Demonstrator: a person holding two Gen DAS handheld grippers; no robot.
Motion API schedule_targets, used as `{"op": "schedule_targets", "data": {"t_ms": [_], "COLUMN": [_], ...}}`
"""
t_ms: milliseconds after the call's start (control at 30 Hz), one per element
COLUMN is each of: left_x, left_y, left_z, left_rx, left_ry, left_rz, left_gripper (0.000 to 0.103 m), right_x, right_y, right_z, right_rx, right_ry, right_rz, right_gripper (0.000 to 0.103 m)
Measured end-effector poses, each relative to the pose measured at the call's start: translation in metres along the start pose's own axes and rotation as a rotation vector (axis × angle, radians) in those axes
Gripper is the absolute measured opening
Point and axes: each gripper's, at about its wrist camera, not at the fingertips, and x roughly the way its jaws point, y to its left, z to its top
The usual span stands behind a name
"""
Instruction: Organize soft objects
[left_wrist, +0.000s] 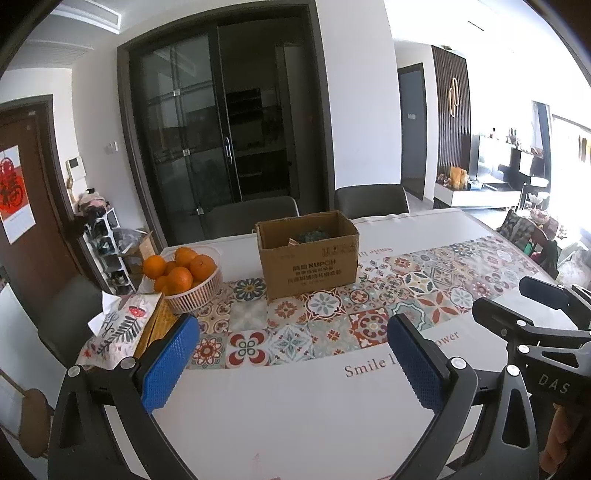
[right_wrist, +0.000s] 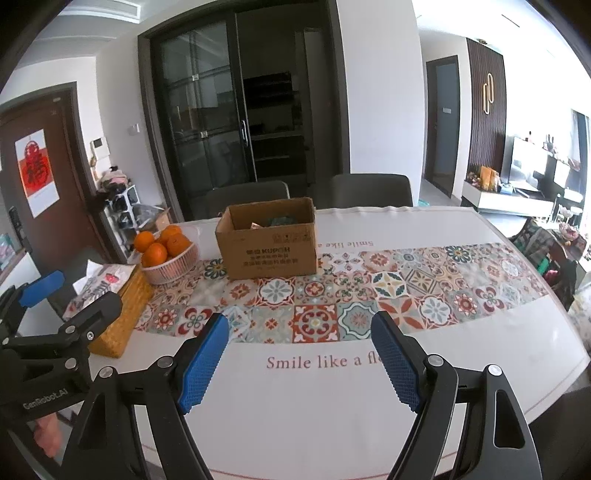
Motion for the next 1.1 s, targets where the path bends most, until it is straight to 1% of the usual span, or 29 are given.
{"op": "schedule_targets", "data": {"t_ms": [233,500,1100], "left_x": [-0.017,-0.027,-0.032], "left_y": [-0.004,-0.006,-0.006], "left_z": [-0.007,-0.009,-0.012], "left_rx": [-0.004,-0.003,-0.003], "left_ry": [-0.004,-0.013,-0.013], "left_rz": [-0.003,0.005,0.008], "left_gripper": [0.103,0.103,0.103], "right_x": [-0.017,-0.026,-0.032], "right_y": [0.000,-0.001,0.003], "right_z": [-0.008,-0.010,-0.013], "right_rx": [-0.010,-0.010,-0.016], "right_ry": [-0.012,-0.022,-0.023], "right_rz": [0.002,0.008,0.016], "right_gripper": [0.080,0.080,0.080]}}
